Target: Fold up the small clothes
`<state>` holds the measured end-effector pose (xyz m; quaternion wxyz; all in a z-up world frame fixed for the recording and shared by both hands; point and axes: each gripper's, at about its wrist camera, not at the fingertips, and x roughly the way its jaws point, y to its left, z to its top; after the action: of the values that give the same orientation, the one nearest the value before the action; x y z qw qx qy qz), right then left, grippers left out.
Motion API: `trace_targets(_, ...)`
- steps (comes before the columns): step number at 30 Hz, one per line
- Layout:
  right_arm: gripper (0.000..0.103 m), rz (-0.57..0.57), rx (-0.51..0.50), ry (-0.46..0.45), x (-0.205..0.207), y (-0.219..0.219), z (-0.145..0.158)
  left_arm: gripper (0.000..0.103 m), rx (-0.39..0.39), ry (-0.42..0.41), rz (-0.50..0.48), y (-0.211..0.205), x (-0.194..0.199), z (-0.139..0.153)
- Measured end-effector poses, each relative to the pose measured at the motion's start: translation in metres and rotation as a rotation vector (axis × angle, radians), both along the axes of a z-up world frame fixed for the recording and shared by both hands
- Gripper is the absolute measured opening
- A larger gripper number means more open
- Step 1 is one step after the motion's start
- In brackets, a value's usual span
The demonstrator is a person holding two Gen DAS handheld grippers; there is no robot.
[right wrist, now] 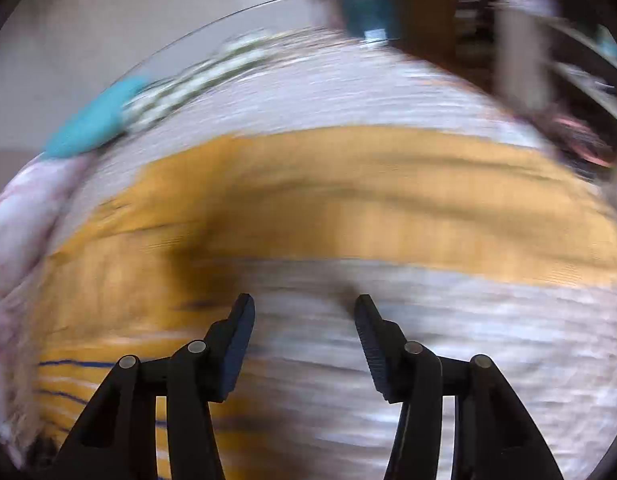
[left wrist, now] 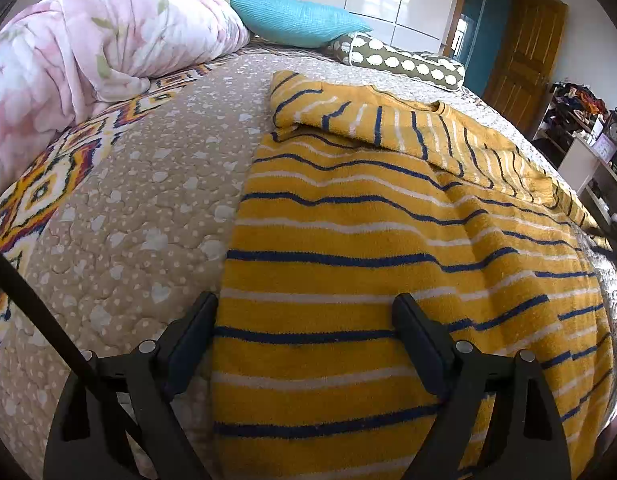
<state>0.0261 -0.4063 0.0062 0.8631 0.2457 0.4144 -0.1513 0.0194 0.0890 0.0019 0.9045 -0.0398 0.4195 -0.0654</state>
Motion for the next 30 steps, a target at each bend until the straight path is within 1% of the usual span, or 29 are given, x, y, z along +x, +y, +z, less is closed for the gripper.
trace_targets(1, 0.056, -0.038, 0.065, -0.017, -0.024, -0.028, -0.004, 0.087, -0.001, -0.001, 0.0, 0.0, 0.0, 0.0)
trace_targets(3, 0.049, -0.104, 0.196, -0.092, -0.067, -0.071, -0.009, 0.087, -0.001, -0.001, 0.001, 0.0, 0.0, 0.0)
trace_targets(4, 0.049, -0.142, 0.229, -0.111, -0.083, -0.088, -0.01, 0.087, 0.0, 0.0, 0.0, 0.001, 0.0, 0.0)
trace_targets(5, 0.049, -0.195, 0.25, -0.131, -0.102, -0.105, -0.011, 0.087, 0.003, 0.001, 0.001, 0.0, 0.0, 0.0)
trace_targets(7, 0.049, -0.283, 0.234, -0.139, -0.12, -0.128, -0.012, 0.087, 0.008, 0.003, 0.002, 0.0, 0.0, 0.0)
trace_targets(8, 0.049, -0.29, 0.265, -0.163, -0.124, -0.137, -0.014, 0.087, 0.01, 0.003, 0.003, 0.0, 0.0, 0.0)
trace_targets(9, 0.049, -0.299, 0.3, -0.18, -0.125, -0.145, -0.016, 0.087, 0.013, 0.004, 0.003, -0.001, 0.0, 0.0)
trace_targets(10, 0.049, -0.311, 0.307, -0.187, -0.124, -0.148, -0.016, 0.087, 0.015, 0.004, 0.004, -0.001, 0.0, 0.0)
trace_targets(13, 0.049, -0.348, 0.255, -0.169, -0.109, -0.158, -0.011, 0.087, 0.02, 0.007, 0.004, -0.002, 0.0, 0.0)
trace_targets(16, 0.049, -0.405, 0.264, -0.179, -0.098, -0.178, -0.014, 0.087, 0.02, 0.007, 0.004, -0.002, 0.0, 0.0)
trace_targets(17, 0.049, -0.439, 0.262, -0.157, -0.097, -0.186, -0.015, 0.087, 0.02, 0.007, 0.004, -0.002, 0.0, 0.0)
trace_targets(18, 0.048, -0.458, 0.274, -0.16, -0.098, -0.195, -0.02, 0.087, 0.02, 0.007, 0.003, -0.002, 0.0, 0.0)
trace_targets(19, 0.045, -0.477, 0.293, -0.169, -0.095, -0.201, -0.022, 0.087, 0.02, 0.007, 0.003, -0.002, 0.0, 0.0)
trace_targets(20, 0.036, -0.497, 0.31, -0.159, -0.093, -0.207, -0.024, 0.087, 0.02, 0.007, 0.004, -0.002, 0.0, 0.0)
trace_targets(21, 0.019, -0.51, 0.317, -0.143, -0.093, -0.211, -0.024, 0.087, 0.021, 0.007, 0.004, -0.002, 0.0, 0.0)
trace_targets(22, 0.012, -0.515, 0.324, -0.134, -0.091, -0.214, -0.023, 0.087, 0.02, 0.007, 0.004, -0.002, 0.0, 0.0)
trace_targets(23, 0.008, -0.512, 0.329, -0.134, -0.092, -0.215, -0.019, 0.087, 0.019, 0.007, 0.004, -0.002, 0.0, 0.0)
trace_targets(25, 0.007, -0.487, 0.298, -0.14, -0.09, -0.209, 0.0, 0.088, 0.019, 0.007, 0.004, -0.002, 0.0, 0.0)
trace_targets(28, 0.007, -0.387, 0.208, -0.14, -0.072, -0.176, 0.046, 0.087, 0.019, 0.006, 0.004, -0.002, 0.0, 0.0)
trace_targets(30, 0.007, -0.31, 0.178, -0.149, -0.052, -0.146, 0.072, 0.087, 0.014, 0.005, 0.004, -0.002, 0.0, 0.0)
